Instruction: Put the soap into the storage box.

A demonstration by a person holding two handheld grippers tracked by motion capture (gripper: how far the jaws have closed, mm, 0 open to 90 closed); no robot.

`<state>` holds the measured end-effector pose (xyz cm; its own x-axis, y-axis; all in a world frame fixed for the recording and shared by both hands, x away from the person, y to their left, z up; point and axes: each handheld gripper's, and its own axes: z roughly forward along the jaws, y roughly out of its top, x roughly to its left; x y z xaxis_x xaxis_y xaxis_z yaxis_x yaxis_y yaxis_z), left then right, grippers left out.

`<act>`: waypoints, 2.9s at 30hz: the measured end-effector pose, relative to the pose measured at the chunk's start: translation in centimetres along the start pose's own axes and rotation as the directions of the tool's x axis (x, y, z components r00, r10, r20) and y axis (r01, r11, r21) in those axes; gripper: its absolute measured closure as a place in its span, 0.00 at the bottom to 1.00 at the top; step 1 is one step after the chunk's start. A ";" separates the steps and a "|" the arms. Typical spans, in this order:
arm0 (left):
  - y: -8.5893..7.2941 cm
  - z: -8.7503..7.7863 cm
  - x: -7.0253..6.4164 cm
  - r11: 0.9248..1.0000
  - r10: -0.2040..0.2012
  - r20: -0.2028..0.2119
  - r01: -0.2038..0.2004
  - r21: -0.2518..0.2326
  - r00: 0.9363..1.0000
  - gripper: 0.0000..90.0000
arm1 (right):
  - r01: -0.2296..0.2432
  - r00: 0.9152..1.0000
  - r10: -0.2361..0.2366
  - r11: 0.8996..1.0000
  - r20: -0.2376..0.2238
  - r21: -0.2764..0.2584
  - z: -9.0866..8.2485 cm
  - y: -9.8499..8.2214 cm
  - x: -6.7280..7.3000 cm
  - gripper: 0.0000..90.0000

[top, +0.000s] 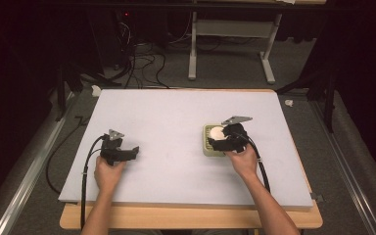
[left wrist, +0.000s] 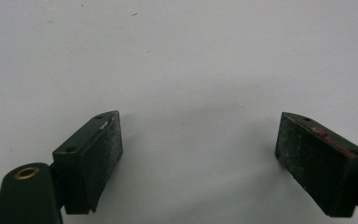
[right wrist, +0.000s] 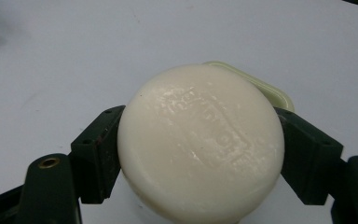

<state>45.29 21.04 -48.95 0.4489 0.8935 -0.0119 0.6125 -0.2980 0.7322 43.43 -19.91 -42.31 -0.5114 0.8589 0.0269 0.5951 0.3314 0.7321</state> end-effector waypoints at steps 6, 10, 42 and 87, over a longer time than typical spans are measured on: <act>0.0 0.0 0.0 1.000 0.000 0.000 0.000 0.000 1.000 0.17 | -0.004 1.000 0.004 1.000 0.000 0.013 0.8 0.1 0.1 0.28; 0.0 0.0 0.0 1.000 0.000 0.000 0.000 0.000 1.000 0.17 | -0.005 1.000 0.005 0.999 0.002 0.034 1.5 0.0 0.1 0.28; 0.0 0.0 0.0 1.000 0.000 0.000 0.000 0.000 1.000 0.17 | -0.014 1.000 0.013 0.997 0.014 0.081 3.1 -0.1 0.3 0.27; 0.0 0.0 0.0 1.000 0.000 0.000 0.000 0.000 1.000 0.17 | -0.056 0.997 0.059 0.996 0.046 -0.064 -1.0 -0.1 -1.6 0.27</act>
<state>45.28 21.05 -48.95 0.4491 0.8934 -0.0118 0.6123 -0.2981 0.7322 43.59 -21.74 -41.72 -0.4459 0.8942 0.0389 0.5819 0.2566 0.7718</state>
